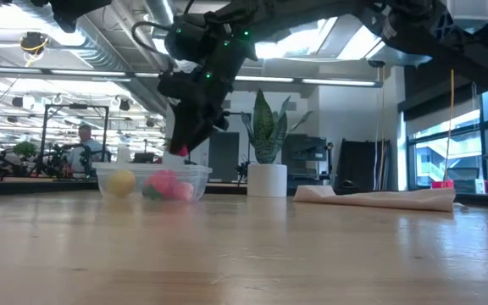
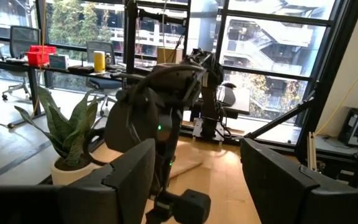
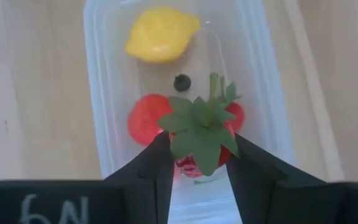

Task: Pick and placing Produce into tupperware
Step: Put the red strawberry into the transparent container

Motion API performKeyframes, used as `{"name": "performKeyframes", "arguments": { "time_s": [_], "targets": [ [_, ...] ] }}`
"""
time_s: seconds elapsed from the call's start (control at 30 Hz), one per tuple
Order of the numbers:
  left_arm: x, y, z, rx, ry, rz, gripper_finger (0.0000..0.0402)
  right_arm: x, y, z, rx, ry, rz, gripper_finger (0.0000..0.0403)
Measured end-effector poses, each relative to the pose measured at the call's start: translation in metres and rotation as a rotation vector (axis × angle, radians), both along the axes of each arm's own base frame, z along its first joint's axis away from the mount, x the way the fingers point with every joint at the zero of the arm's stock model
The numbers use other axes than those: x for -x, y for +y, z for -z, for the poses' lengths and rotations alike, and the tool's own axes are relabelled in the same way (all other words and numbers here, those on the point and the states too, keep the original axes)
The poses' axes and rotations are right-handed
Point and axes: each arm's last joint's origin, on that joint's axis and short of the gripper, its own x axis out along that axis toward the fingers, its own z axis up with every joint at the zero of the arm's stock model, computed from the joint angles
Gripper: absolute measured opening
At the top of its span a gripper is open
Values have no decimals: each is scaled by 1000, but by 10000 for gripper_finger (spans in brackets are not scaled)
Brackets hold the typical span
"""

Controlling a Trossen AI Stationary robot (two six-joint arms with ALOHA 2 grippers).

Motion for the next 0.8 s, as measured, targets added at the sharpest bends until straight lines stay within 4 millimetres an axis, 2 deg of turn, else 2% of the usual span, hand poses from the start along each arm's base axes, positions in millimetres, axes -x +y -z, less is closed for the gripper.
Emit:
{"name": "performKeyframes", "arguments": {
  "time_s": [0.47, 0.67, 0.8],
  "targets": [
    [0, 0, 0, 0, 1, 0, 229, -2, -2, 2, -10, -14, 28, 129],
    [0, 0, 0, -1, 1, 0, 229, -14, -4, -5, -43, -163, 107, 129],
    [0, 0, 0, 0, 1, 0, 229, -20, -5, 2, -51, -199, 123, 129]
  ]
}}
